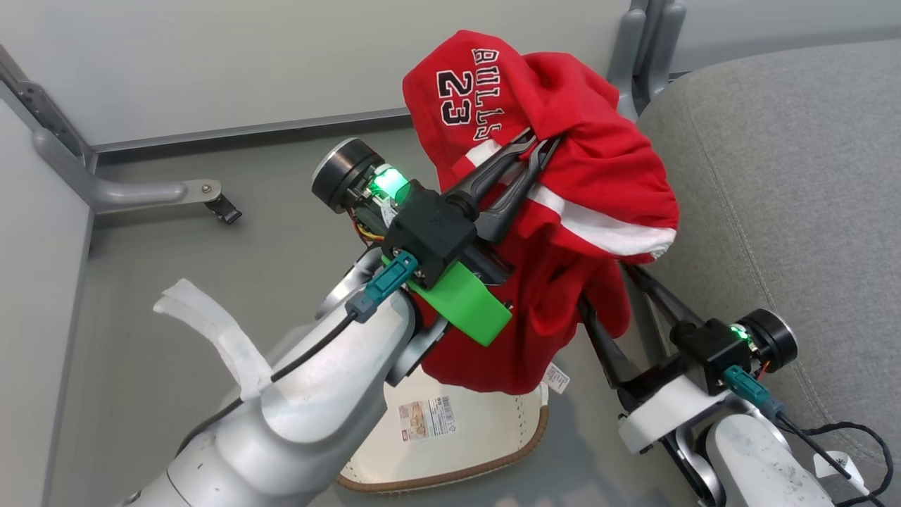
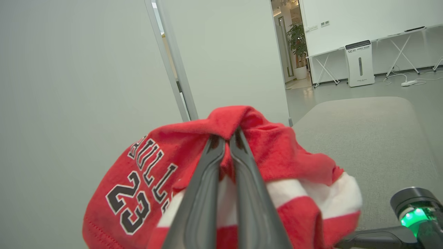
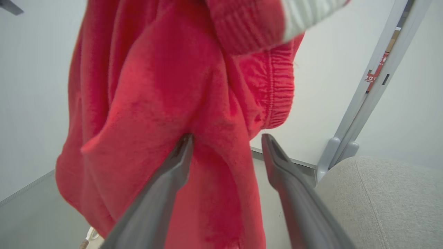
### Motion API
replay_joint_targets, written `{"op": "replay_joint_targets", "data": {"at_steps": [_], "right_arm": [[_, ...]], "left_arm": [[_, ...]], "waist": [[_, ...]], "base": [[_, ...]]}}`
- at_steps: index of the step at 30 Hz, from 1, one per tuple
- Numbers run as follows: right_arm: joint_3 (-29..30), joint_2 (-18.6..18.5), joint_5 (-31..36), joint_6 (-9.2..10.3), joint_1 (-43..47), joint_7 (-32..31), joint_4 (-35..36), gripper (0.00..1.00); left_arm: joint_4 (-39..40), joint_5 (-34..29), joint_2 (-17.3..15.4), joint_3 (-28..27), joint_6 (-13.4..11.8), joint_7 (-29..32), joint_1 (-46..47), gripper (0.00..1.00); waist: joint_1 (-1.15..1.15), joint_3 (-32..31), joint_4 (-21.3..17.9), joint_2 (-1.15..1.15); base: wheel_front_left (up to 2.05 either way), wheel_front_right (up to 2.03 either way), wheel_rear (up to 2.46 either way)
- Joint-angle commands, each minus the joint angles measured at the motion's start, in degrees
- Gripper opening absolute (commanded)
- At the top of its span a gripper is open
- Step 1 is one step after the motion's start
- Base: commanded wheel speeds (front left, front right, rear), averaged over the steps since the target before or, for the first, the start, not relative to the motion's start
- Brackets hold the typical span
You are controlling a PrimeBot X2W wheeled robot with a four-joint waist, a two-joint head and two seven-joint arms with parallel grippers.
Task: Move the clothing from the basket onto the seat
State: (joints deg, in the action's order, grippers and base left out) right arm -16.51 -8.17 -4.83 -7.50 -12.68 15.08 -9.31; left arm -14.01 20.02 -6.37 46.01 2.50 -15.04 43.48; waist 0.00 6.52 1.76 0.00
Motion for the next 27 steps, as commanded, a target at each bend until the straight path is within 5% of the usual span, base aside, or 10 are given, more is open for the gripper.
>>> {"op": "replay_joint_targets", "data": {"at_steps": [1,27], "right_arm": [[-0.9,-0.6,-0.9,0.02,-0.9,0.1,-0.5,1.00],[-1.4,-2.1,4.4,0.02,-2.7,0.1,2.1,1.00]], "left_arm": [[0.4,-0.3,0.1,0.0,0.0,-0.1,0.2,0.00],[2.9,1.0,-0.8,1.4,-0.3,1.2,1.3,0.00]], "waist": [[0.00,-0.3,0.2,0.00],[0.00,-0.6,1.0,0.00]], "base": [[0.00,0.00,0.00],[0.00,0.00,0.00]]}}
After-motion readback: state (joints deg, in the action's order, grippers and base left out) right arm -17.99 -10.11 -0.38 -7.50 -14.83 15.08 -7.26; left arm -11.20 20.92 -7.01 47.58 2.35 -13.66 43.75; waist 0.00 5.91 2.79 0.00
